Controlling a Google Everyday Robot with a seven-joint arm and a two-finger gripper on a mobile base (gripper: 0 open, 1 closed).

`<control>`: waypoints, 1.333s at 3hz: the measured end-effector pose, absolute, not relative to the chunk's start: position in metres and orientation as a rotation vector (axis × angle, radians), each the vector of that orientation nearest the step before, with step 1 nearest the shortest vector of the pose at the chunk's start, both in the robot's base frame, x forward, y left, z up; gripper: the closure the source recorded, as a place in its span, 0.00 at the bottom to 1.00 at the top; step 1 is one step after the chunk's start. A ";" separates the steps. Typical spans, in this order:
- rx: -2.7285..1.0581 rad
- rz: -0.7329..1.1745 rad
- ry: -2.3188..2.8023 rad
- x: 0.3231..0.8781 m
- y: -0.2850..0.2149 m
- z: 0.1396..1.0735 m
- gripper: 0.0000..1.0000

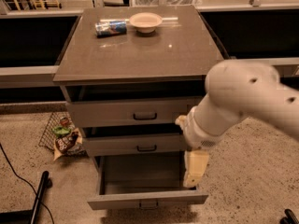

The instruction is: Close bottom drawer

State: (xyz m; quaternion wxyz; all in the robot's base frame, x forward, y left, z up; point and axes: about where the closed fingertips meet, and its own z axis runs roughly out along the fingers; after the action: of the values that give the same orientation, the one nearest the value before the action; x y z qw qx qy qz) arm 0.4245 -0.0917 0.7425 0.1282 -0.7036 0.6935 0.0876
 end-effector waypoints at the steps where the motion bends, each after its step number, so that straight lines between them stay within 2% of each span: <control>1: -2.015 0.275 2.007 0.422 -0.102 0.673 0.00; 3: -1.921 0.443 1.980 0.411 -0.110 0.548 0.00; 4: -1.921 0.443 1.980 0.411 -0.110 0.548 0.00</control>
Offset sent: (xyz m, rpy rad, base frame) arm -0.0090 -0.0294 -0.2053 0.1782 -0.0132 -0.0567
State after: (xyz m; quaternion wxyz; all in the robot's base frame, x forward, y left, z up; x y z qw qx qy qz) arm 0.4106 -0.1097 0.5476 0.1731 -0.6771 0.6979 0.1564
